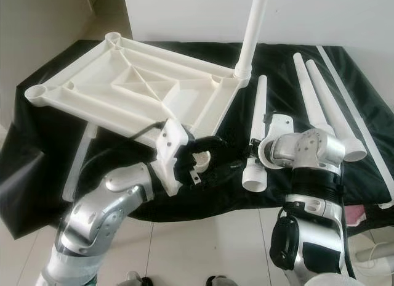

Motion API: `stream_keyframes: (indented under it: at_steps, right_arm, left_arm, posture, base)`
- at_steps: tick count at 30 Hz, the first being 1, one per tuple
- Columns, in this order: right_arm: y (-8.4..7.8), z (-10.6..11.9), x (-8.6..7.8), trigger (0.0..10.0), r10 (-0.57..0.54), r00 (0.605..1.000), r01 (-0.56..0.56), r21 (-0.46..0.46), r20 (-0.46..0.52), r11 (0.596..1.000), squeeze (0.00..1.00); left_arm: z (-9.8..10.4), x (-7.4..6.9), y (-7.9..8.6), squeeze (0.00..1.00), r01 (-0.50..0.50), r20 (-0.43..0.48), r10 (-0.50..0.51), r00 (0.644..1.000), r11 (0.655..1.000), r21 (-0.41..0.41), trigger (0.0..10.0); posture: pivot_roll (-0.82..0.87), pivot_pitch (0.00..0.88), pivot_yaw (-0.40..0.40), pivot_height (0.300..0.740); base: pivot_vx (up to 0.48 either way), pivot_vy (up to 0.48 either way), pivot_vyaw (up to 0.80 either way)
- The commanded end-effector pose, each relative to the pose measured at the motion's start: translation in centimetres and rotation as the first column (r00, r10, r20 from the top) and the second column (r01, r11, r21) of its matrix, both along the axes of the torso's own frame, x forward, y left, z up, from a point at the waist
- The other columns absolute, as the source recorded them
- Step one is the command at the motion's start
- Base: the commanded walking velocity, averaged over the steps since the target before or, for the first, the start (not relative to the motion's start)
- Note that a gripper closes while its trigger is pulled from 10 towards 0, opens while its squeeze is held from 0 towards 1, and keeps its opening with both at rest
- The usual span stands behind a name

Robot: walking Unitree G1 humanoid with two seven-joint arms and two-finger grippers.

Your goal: Building children table

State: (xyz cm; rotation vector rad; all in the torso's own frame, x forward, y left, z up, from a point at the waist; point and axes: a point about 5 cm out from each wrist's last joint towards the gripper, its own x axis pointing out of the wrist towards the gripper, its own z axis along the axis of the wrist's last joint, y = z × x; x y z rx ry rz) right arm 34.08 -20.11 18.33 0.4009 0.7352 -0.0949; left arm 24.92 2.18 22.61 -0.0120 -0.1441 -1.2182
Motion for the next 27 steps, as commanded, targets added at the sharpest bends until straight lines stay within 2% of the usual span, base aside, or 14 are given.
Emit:
stream_keyframes:
  at_steps: [1, 2, 4, 8, 10, 12, 15, 16, 17, 19, 24, 25, 26, 27]
  right_arm:
    - [0.1, 0.4, 0.2, 0.0, -0.001, 0.999, 0.000, 0.034, 0.044, 0.999, 0.00]
    - [0.2, 1.1, 0.4, 10.0, 0.000, 0.995, -0.005, 0.041, 0.105, 0.999, 0.00]
    - [0.3, 1.5, 0.5, 10.0, 0.004, 0.990, -0.010, 0.041, 0.142, 0.999, 0.00]
    - [0.5, 3.8, 1.0, 10.0, 0.021, 0.945, -0.006, -0.046, 0.327, 0.999, 0.00]
    - [0.6, 4.1, 1.0, 10.0, 0.011, 0.938, 0.002, -0.036, 0.345, 0.999, 0.00]
    - [0.4, 5.1, 1.2, 10.0, -0.026, 0.894, 0.059, -0.060, 0.447, 0.996, 0.00]
    - [0.3, 5.6, 1.1, 10.0, -0.072, 0.860, 0.115, -0.054, 0.506, 0.992, 0.00]
    - [0.3, 5.6, 1.1, 10.0, -0.072, 0.860, 0.115, -0.054, 0.506, 0.992, 0.00]
    - [0.3, 5.6, 1.0, 10.0, -0.105, 0.833, 0.138, -0.020, 0.543, 0.990, 0.00]
    - [0.5, 4.9, 0.7, 10.0, -0.166, 0.815, 0.173, 0.040, 0.555, 0.984, 0.00]
    - [1.2, 4.0, 0.2, 10.0, -0.187, 0.779, 0.206, 0.038, 0.598, 0.978, 0.00]
    - [1.5, 3.5, -0.1, 10.0, -0.222, 0.755, 0.235, 0.062, 0.617, 0.970, 0.00]
    - [1.5, 3.5, -0.1, 10.0, -0.222, 0.755, 0.235, 0.062, 0.617, 0.970, 0.00]
    - [1.7, 3.3, -0.4, 10.0, -0.234, 0.717, 0.251, 0.071, 0.656, 0.965, 0.00]
  left_arm:
    - [-0.1, 0.4, 0.1, 0.00, -0.045, -0.006, 0.045, 0.999, 0.999, -0.004, 10.0]
    - [0.0, 0.7, 0.1, 0.00, -0.050, 0.005, 0.050, 0.999, 0.999, -0.006, 10.0]
    - [0.1, 0.8, 0.1, 0.00, -0.052, 0.012, 0.052, 0.999, 0.999, -0.007, 10.0]
    - [0.9, 2.5, -0.4, 0.00, -0.078, 0.008, 0.079, 0.997, 0.996, -0.048, 10.0]
    - [1.1, 3.0, -0.5, 0.00, -0.090, 0.000, 0.090, 0.996, 0.994, -0.060, 10.0]
    - [1.6, 4.0, -0.6, 0.00, -0.128, -0.033, 0.125, 0.992, 0.986, -0.110, 10.0]
    - [1.8, 4.8, -0.4, 0.00, -0.169, -0.055, 0.163, 0.985, 0.975, -0.145, 10.0]
    - [1.8, 4.8, -0.4, 0.00, -0.169, -0.055, 0.163, 0.985, 0.975, -0.145, 10.0]
    - [1.5, 5.5, -0.5, 0.00, -0.197, -0.084, 0.187, 0.979, 0.971, -0.139, 10.0]
    - [1.2, 6.7, -0.4, 0.00, -0.247, -0.101, 0.236, 0.967, 0.962, -0.119, 10.0]
    - [1.1, 7.9, -0.3, 0.00, -0.311, -0.071, 0.306, 0.949, 0.947, -0.082, 10.0]
    - [1.1, 8.7, -0.3, 0.00, -0.354, -0.104, 0.346, 0.932, 0.932, -0.076, 10.0]
    - [1.1, 8.7, -0.3, 0.00, -0.354, -0.104, 0.346, 0.932, 0.932, -0.076, 10.0]
    - [0.8, 9.9, -0.1, 0.00, -0.412, -0.199, 0.393, 0.898, 0.909, -0.062, 10.0]
  posture:
    - [-0.06, 0.098, -0.019, 0.740]
    - [-0.07, 0.091, -0.016, 0.740]
    - [-0.07, 0.091, -0.016, 0.740]
    - [-0.09, 0.071, -0.012, 0.740]
    - [-0.09, 0.069, -0.013, 0.740]
    - [-0.11, 0.066, -0.004, 0.740]
    - [-0.11, 0.061, 0.003, 0.740]
    - [-0.11, 0.061, 0.003, 0.740]
    - [-0.11, 0.059, 0.004, 0.740]
    - [-0.11, 0.050, 0.005, 0.740]
    - [-0.11, 0.044, 0.019, 0.740]
    - [-0.11, 0.036, 0.023, 0.740]
    - [-0.11, 0.036, 0.023, 0.740]
    - [-0.11, 0.027, 0.020, 0.740]
  base:
    - [0.000, 0.000, 0.00]
    - [0.000, 0.000, 0.00]
    - [0.000, 0.000, 0.00]
    - [0.000, 0.000, 0.00]
    - [0.000, 0.000, 0.00]
    - [0.000, 0.000, 0.00]
    - [0.000, 0.000, 0.00]
    - [0.000, 0.000, 0.00]
    - [0.000, 0.000, 0.00]
    - [0.000, 0.000, 0.00]
    - [0.000, 0.000, 0.00]
    - [0.000, 0.000, 0.00]
    - [0.000, 0.000, 0.00]
    - [0.000, 0.000, 0.00]
